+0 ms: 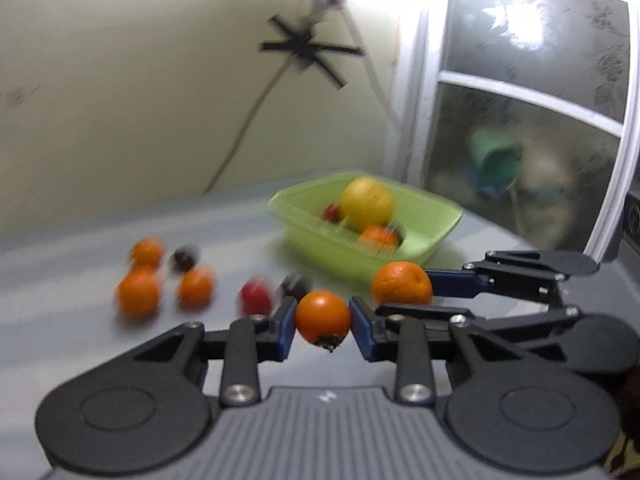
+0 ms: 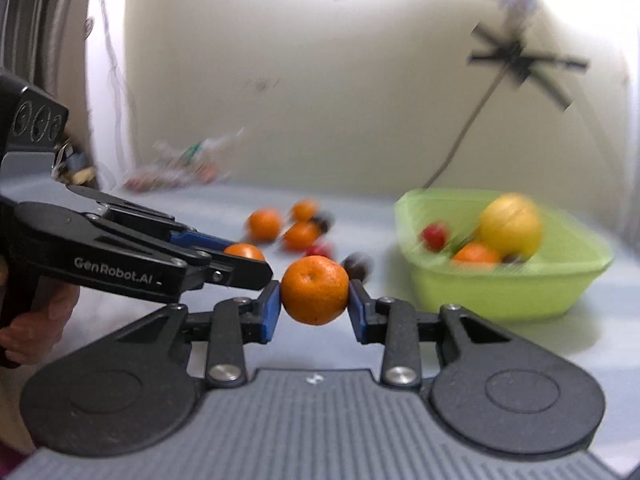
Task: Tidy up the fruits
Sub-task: 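Lower both held fruits into the basin and open both tools, then move both tools back to the remaining fruit, then grasp a mandarin with the left tool while the right tool grasps an orange tomato, then carry both held fruits over the basin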
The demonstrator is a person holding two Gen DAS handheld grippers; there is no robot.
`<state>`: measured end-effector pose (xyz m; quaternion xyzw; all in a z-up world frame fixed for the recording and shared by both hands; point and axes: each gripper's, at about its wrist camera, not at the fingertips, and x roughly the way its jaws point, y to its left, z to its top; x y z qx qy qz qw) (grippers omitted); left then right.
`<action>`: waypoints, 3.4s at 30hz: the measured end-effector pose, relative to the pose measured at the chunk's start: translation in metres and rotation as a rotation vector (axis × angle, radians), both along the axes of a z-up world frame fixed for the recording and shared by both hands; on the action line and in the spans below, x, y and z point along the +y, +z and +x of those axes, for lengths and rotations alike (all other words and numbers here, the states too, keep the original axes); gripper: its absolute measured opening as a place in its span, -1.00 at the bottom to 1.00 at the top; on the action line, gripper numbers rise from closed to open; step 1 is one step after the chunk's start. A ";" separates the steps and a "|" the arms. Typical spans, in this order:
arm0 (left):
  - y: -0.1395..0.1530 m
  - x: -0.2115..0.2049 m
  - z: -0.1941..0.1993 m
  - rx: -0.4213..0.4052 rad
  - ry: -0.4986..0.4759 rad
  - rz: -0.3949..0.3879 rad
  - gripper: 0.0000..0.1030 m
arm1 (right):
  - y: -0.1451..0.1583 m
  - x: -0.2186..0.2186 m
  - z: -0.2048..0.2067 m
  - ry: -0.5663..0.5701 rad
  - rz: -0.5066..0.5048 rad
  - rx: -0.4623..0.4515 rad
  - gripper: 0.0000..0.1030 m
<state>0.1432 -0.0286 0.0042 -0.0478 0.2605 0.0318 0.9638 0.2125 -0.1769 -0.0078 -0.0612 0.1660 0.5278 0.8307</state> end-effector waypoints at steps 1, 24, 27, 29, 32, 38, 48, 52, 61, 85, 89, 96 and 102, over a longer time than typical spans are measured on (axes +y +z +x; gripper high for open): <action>0.005 -0.003 0.014 -0.015 -0.017 0.012 -0.43 | 0.002 -0.004 0.007 -0.029 0.015 -0.017 -0.26; 0.008 0.027 0.081 -0.096 0.075 -0.073 -0.17 | -0.007 -0.025 0.083 -0.260 0.080 0.016 -0.04; 0.010 0.056 0.046 -0.110 0.184 -0.088 -0.21 | -0.005 -0.028 0.079 -0.268 0.103 -0.001 -0.05; 0.007 0.076 0.018 -0.102 0.262 -0.085 -0.22 | -0.003 -0.029 0.075 -0.261 0.123 -0.007 -0.05; -0.001 0.099 -0.018 -0.089 0.355 -0.108 -0.22 | 0.000 -0.031 0.064 -0.242 0.158 -0.018 -0.05; -0.025 0.127 -0.057 -0.050 0.453 -0.160 -0.22 | 0.010 -0.013 0.031 -0.100 0.165 -0.043 -0.05; -0.026 0.127 -0.026 -0.031 0.349 -0.120 0.09 | 0.006 0.074 0.008 0.098 -0.064 -0.059 -0.08; -0.031 0.131 -0.004 -0.019 0.300 -0.130 0.16 | 0.006 0.112 0.019 0.131 -0.145 -0.058 -0.07; -0.046 0.144 0.021 0.036 0.269 -0.204 -0.11 | -0.009 0.174 0.032 0.158 -0.345 -0.070 -0.03; 0.009 0.030 0.022 -0.081 0.029 -0.157 -0.18 | 0.018 0.040 0.000 -0.045 -0.111 -0.158 -0.22; 0.012 0.008 0.056 -0.066 -0.010 -0.120 -0.18 | 0.018 0.018 0.023 -0.130 -0.084 -0.145 -0.22; -0.001 -0.008 0.117 -0.001 0.002 -0.080 -0.17 | 0.009 0.000 0.070 -0.274 -0.064 -0.096 -0.22; -0.013 -0.010 0.148 0.054 0.037 -0.061 0.22 | -0.001 -0.010 0.100 -0.352 -0.023 0.033 -0.05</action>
